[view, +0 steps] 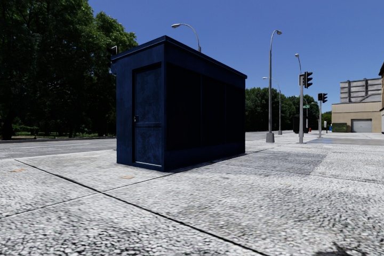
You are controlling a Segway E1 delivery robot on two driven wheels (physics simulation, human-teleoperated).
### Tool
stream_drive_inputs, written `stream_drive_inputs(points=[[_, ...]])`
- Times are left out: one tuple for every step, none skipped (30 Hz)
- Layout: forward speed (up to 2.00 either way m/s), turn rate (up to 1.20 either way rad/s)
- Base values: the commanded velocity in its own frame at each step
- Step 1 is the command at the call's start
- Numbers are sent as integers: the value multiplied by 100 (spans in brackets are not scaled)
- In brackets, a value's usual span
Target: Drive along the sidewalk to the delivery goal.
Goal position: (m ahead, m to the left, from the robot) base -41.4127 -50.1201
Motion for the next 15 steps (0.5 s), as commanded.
stream_drive_inputs(points=[[0, 0], [0, 0], [0, 0], [0, 0], [0, 0], [0, 0], [0, 0], [0, 0], [0, 0], [0, 0], [0, 0], [0, 0], [0, 0], [0, 0], [0, 0]])
